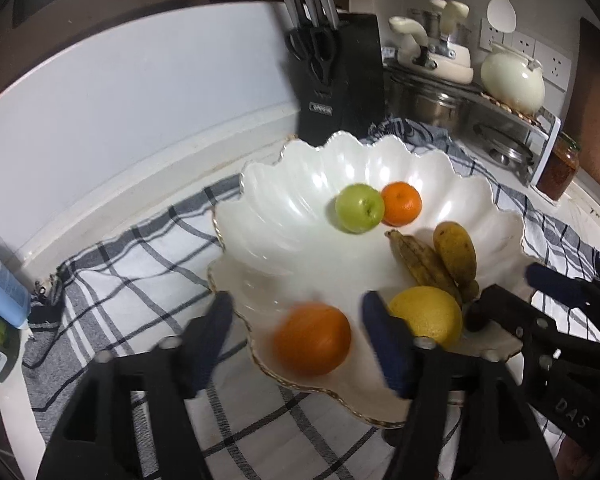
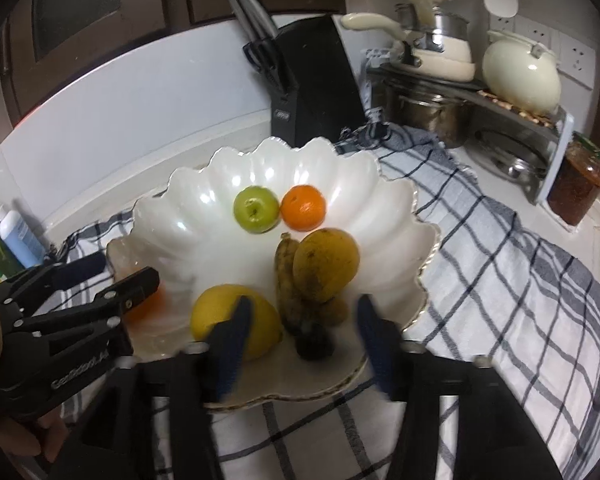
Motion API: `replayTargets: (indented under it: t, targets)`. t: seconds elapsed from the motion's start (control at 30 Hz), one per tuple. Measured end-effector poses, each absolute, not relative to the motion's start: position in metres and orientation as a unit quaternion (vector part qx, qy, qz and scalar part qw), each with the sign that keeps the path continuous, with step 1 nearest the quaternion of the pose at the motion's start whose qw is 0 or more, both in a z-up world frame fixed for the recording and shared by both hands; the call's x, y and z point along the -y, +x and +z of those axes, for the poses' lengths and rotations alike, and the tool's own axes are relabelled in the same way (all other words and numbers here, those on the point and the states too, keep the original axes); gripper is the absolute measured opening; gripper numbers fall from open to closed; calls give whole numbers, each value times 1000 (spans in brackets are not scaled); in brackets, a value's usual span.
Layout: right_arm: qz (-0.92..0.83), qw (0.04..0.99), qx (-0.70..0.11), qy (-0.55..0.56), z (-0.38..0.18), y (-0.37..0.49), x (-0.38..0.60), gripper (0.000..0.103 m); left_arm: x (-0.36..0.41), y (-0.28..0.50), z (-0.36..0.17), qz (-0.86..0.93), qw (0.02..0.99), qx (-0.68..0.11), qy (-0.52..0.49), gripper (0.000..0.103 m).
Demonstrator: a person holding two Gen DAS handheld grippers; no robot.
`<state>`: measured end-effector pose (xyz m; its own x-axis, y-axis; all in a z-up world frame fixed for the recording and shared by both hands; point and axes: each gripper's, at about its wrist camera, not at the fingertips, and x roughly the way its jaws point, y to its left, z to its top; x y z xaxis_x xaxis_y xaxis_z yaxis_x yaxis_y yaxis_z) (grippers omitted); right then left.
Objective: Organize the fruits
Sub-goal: 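Open both tools to drop the orange and plum into the bowl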
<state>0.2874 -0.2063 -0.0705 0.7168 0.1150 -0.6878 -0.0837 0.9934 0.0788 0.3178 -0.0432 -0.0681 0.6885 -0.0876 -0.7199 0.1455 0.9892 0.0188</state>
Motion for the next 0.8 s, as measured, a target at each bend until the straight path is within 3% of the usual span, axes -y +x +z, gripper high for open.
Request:
replayTargets:
  t: [0.03, 0.17, 0.23, 0.8]
  targets:
    - [50, 928, -369, 21, -69, 286, 207, 72, 43, 317, -66, -62, 919, -388, 38, 70]
    - [29, 930, -365, 19, -64, 283, 211, 79, 41, 313, -63, -57, 920, -386, 39, 75]
    - [19, 932, -362, 16, -62, 281, 213, 83, 40, 309, -61, -51, 921, -383, 39, 82]
    - [3, 942, -334, 19, -35, 230, 215, 84, 36, 257, -32, -49, 932, -358, 41, 86]
